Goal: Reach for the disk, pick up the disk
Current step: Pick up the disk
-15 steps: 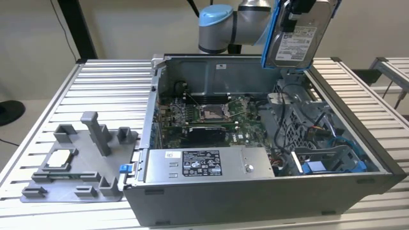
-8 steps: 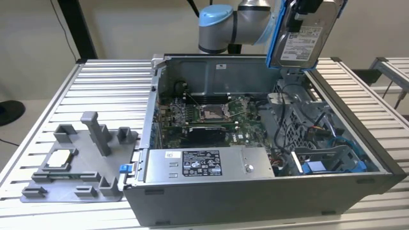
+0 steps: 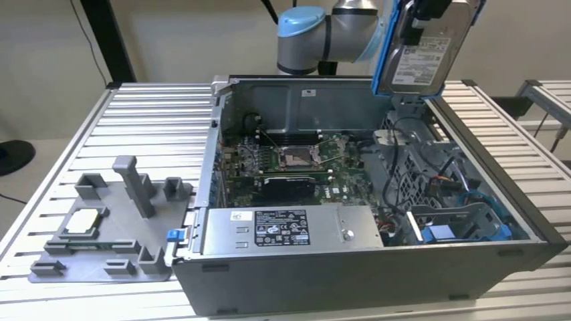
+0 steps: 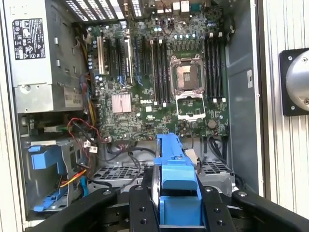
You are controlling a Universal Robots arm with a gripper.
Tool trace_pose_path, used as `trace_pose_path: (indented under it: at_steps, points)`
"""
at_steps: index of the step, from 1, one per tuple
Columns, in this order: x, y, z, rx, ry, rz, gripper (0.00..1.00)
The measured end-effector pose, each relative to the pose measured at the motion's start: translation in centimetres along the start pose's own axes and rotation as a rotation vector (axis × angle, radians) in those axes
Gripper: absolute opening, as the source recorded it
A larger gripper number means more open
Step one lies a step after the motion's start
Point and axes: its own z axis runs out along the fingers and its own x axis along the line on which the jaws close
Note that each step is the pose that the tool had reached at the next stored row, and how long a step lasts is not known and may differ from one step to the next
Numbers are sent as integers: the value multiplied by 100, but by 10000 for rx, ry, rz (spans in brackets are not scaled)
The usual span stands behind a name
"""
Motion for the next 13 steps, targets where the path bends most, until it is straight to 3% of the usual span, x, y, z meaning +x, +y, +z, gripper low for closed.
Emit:
trace_pose_path:
  at_steps: [13]
  points:
    - [250, -25, 7, 0, -2, 1, 0]
